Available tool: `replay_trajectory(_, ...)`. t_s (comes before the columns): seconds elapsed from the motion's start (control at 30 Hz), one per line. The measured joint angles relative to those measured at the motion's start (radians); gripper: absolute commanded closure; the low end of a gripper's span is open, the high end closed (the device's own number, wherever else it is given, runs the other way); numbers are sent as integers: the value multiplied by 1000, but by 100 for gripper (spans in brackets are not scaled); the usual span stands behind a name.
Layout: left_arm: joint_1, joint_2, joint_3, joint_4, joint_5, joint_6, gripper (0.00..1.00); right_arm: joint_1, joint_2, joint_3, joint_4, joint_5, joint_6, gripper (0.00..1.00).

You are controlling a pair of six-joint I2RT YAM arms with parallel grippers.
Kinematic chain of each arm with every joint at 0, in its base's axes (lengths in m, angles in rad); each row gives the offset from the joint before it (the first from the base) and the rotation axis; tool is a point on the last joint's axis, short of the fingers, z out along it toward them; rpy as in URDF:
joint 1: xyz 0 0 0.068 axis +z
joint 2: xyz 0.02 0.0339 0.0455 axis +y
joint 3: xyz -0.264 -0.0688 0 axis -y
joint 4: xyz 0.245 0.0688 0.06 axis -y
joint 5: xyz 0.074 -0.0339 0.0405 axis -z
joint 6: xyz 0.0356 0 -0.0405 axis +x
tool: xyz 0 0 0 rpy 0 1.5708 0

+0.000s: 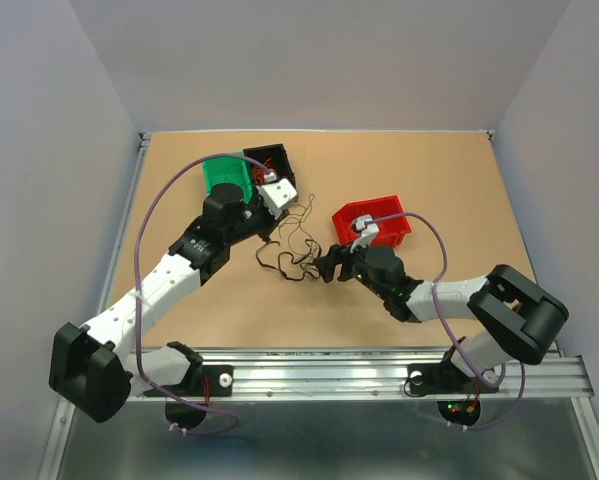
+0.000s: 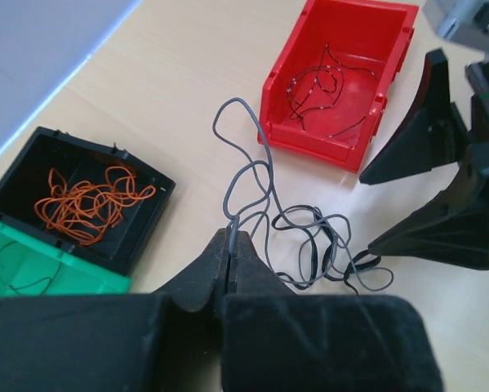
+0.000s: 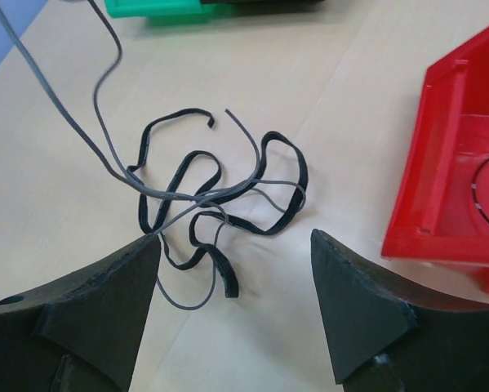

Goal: Untangle the cables

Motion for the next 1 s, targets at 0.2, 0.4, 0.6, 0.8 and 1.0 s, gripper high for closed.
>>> replay_trajectory(0.2,23,-129,-30,19,-4,-29,100,22,129,42,130,-55,-23,22)
replay_trajectory(0.4,38,-190,-37,23,10,-52,100,55,292,156,200,-79,-34,58)
replay_trajectory(0.6,151,-254,-82,70,5,-120,100,72,341,198,221,21,-3,99)
replay_trajectory(0.8,302,-383,-163,193,-163,-243,100,74,240,112,228,212,55,99)
replay_trajectory(1.0,369,-393,-166,269,-293,-326,100,74,179,80,237,264,76,100)
